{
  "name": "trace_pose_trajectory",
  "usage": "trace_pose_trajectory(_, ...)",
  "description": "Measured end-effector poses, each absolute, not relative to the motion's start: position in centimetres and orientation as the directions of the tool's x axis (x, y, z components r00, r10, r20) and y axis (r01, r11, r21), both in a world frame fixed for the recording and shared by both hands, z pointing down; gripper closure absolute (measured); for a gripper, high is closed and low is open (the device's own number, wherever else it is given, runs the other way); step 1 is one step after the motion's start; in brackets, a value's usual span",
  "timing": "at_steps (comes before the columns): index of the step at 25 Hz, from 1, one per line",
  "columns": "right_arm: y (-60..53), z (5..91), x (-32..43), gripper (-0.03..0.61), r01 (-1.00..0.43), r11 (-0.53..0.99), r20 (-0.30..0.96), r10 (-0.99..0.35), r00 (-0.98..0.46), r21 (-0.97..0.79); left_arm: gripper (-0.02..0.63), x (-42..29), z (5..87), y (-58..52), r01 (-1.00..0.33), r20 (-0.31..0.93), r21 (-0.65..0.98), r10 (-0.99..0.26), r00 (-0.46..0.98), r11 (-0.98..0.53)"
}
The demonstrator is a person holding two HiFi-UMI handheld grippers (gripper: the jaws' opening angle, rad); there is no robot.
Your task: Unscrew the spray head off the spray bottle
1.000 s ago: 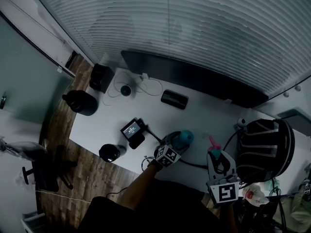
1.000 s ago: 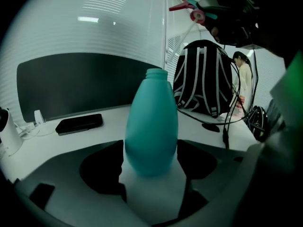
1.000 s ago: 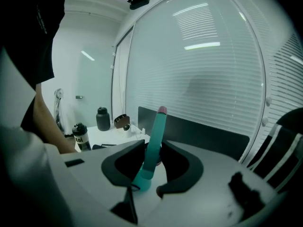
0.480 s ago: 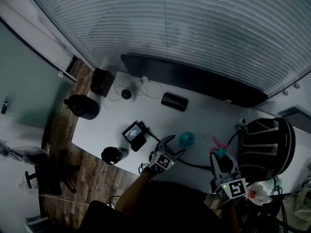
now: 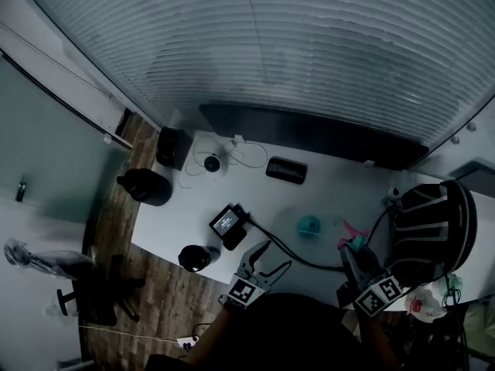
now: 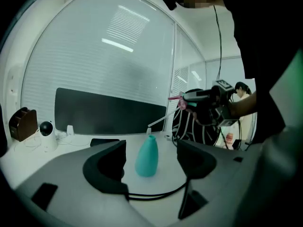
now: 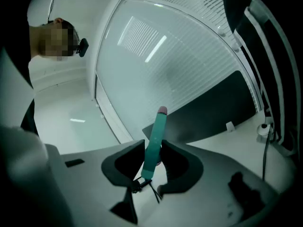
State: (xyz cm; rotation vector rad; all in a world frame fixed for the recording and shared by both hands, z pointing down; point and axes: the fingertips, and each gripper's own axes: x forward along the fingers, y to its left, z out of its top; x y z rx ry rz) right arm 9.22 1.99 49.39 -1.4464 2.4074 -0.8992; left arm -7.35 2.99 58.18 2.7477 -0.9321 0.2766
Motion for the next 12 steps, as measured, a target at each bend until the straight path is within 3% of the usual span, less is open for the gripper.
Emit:
trace_pose_trajectory(4,3.2,48.1,8.2,0.466,-0.735,0.4,0.109,-0.837,-0.537,-0.547,0.307,-7.7,55.5,3.6,-0.628,0.203,0.178,-0.597,0.776,-0.757)
trace_pose_trajectory(9,4.3,48.7,8.1,0.466,-0.743,0.424,0.122,-0.823,-0.555,-0.518,0.417,-7.8,55.6,2.7,-0.675,0.206,0.127,-0.646,0.735,-0.727)
trace_pose_trajectory(12,4.5,48.4,8.6,0.466,-0.757,0.404,0.133,-0.834,-0.535,-0.514,0.529,-7.7,55.3,2.3,-0.692,0.215,0.136,-0.661,0.719,-0.709)
